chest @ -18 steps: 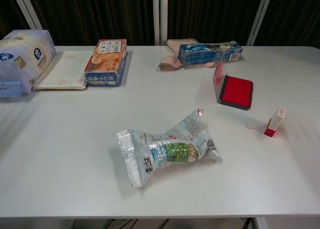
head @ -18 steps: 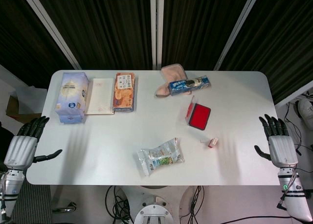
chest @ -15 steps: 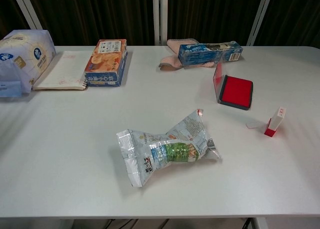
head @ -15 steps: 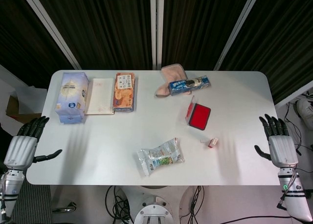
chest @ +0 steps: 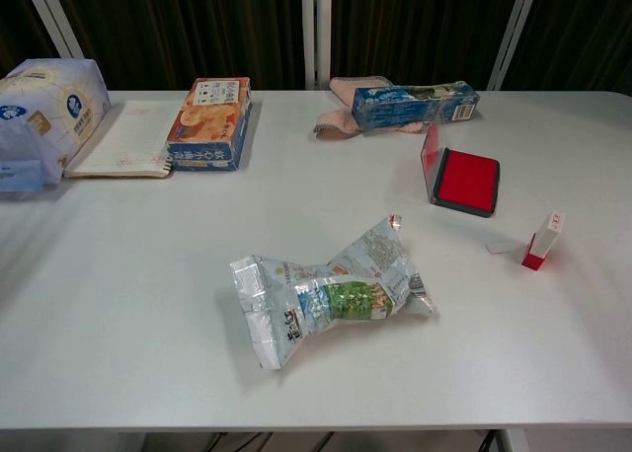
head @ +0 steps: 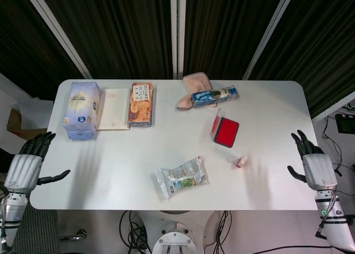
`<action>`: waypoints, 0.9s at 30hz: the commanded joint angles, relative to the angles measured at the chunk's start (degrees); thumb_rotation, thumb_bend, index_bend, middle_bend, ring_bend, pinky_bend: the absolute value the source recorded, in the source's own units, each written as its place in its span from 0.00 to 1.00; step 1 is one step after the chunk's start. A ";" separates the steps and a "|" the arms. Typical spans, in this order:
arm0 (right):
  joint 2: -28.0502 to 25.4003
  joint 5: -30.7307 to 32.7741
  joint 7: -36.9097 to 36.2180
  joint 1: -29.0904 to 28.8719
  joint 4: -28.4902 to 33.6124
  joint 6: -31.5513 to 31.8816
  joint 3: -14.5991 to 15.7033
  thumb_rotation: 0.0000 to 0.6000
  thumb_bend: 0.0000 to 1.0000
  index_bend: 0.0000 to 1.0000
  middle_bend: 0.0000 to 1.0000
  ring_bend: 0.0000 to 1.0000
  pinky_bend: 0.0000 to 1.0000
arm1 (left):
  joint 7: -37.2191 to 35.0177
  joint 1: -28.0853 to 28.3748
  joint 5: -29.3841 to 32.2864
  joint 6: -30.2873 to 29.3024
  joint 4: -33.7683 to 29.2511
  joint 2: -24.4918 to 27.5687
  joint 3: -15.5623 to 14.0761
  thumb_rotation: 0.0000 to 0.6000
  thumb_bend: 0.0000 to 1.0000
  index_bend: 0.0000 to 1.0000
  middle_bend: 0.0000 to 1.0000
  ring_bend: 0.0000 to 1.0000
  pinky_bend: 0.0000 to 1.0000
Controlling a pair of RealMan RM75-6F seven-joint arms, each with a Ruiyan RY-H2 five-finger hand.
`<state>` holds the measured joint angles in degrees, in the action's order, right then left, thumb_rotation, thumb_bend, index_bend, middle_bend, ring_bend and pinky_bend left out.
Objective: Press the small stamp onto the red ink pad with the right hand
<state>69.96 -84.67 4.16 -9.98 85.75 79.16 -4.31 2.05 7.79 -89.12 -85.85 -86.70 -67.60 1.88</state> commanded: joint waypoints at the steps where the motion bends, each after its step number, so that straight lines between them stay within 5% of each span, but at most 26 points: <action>1: -0.37 -1.37 2.02 -1.12 -0.69 -0.62 0.33 1.00 0.14 0.00 0.04 0.72 0.98 | 0.18 0.02 0.20 0.31 -0.06 0.07 -0.05 0.19 0.00 0.00 0.06 0.08 0.17; 14: -0.33 -12.62 18.69 -16.06 -3.28 -18.53 3.14 1.00 0.14 0.00 0.09 0.72 0.98 | 0.71 0.26 0.06 0.84 -0.07 -0.83 -0.28 0.19 0.00 0.00 0.06 0.08 0.17; 27: 4.53 -16.76 9.12 -22.47 -11.46 -22.36 6.02 1.00 0.15 0.14 0.22 0.72 0.98 | 0.99 0.19 0.65 1.23 -0.57 -0.28 -0.21 0.18 0.00 0.00 0.07 0.08 0.17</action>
<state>73.04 -101.17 16.39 -31.95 75.99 56.45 0.99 3.05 7.95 -88.49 -84.64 -87.26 -67.87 1.66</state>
